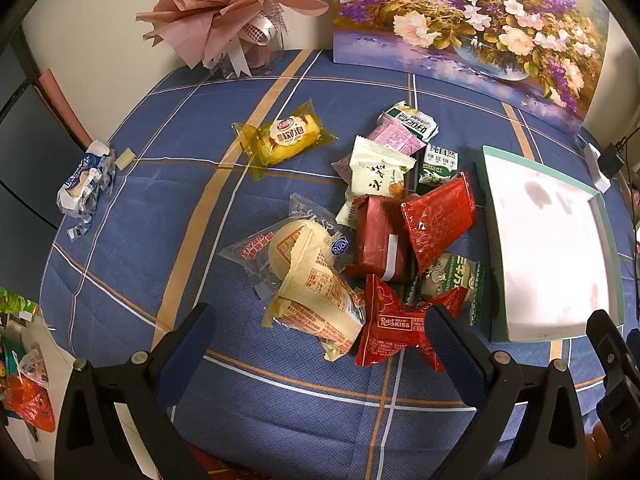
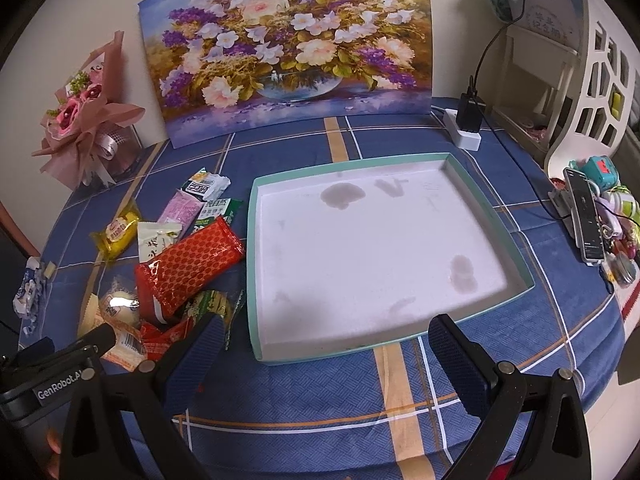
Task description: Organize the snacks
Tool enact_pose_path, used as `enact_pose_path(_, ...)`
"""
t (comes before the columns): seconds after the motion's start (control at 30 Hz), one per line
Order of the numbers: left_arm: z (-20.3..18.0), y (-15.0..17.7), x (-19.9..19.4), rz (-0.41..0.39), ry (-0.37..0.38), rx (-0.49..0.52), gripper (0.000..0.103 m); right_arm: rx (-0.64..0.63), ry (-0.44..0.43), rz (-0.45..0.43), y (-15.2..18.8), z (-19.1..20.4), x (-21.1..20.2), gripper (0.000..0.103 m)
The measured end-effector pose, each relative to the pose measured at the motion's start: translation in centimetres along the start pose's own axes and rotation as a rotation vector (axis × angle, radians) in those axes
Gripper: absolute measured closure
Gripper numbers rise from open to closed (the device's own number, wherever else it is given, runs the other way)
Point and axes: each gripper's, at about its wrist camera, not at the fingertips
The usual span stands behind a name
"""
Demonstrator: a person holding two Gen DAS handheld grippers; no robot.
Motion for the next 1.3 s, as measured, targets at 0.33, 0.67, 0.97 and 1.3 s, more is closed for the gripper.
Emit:
enact_pose_path(0.33,0.2,0.3,0.1,0.002,-0.001,-0.004,0.000,0.003,-0.011,0.000,0.0,0.1,0.1,0.000)
enact_pose_path(0.67,0.2,0.2,0.2,0.004,-0.002,-0.005,0.000,-0.018,-0.019,0.000,-0.2,0.4,0.0,0.000)
enact_pose_path(0.97,0.0,0.1,0.2,0.010,-0.006,-0.013,0.000,-0.045,-0.055,-0.037,-0.2,1.2,-0.7,0.000)
enact_pose_path(1.3,0.2,-0.2,0.3,0.018,-0.010,-0.030,0.000,-0.056,-0.057,-0.037,-0.2,1.5,-0.7,0.000)
Point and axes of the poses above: each gripper's, at about its wrist camera, not at the fingertips, and x roughly the way its jaws point, z to its left, y to its underside, and after that the axes turned 6 degrees about y, right-handed
